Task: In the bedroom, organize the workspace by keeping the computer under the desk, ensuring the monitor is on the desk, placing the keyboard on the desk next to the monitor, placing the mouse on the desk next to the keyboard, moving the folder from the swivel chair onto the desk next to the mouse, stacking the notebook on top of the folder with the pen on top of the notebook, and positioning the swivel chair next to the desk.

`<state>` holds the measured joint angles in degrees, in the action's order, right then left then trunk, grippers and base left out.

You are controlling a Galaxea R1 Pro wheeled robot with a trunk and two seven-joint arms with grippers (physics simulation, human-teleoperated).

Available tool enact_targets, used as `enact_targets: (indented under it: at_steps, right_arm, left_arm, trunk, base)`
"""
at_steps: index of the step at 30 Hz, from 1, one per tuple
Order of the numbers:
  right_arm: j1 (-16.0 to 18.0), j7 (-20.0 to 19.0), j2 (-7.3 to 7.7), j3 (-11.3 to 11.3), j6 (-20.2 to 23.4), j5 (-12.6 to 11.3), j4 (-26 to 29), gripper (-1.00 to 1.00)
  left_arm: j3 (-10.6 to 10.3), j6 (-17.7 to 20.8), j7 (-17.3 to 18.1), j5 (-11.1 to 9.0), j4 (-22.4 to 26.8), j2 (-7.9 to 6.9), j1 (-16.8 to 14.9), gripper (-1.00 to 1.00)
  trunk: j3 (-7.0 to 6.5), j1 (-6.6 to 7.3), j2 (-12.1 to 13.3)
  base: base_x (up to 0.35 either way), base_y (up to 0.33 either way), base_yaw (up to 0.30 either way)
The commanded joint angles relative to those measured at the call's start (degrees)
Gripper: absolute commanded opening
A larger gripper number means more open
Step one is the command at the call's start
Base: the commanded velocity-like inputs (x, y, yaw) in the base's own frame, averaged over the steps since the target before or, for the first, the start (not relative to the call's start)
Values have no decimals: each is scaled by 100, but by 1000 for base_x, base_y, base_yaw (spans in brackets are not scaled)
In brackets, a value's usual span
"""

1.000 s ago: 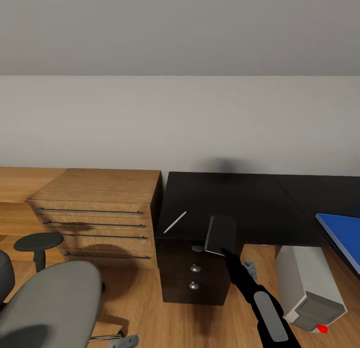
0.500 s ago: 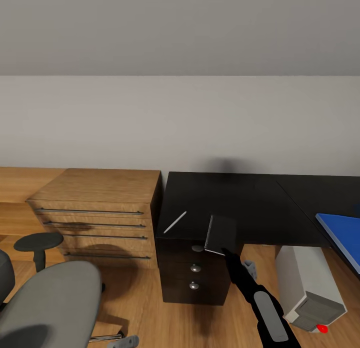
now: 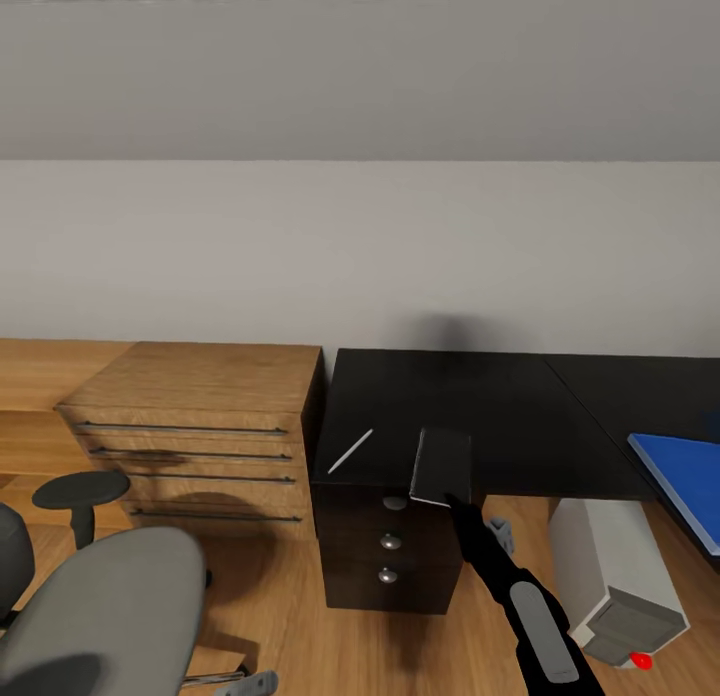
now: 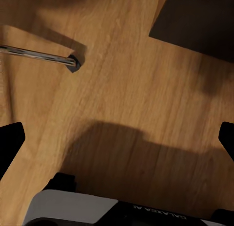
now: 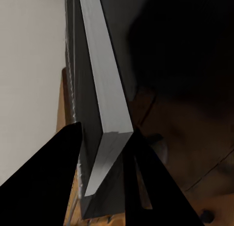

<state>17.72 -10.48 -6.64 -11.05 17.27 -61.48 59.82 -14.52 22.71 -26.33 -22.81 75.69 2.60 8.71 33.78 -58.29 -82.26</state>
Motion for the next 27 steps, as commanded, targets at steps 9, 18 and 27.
enact_targets:
  at_steps: [9, 18, 27]
  right_arm:
    - [-95, -29, 95, -75, 67, -44, 495, -100]
    - [-284, 10, 236, -1126, 493, -72, 1355, -100]
    - [-295, 255, 245, -1988, 683, -100, 1748, -100]
  left_arm:
    - [-15, 14, -40, -56, 2, 2, -1, 100]
    - [-170, 7, -53, -50, -114, 12, 1, 100]
    - [-212, 6, -56, -49, -218, 17, -1, 100]
  trunk:
    - [-158, 198, 360]
    - [-259, 352, 640]
    - [-211, 352, 640]
  base:
    - [0, 0, 0]
    - [0, 0, -97]
    - [0, 0, -203]
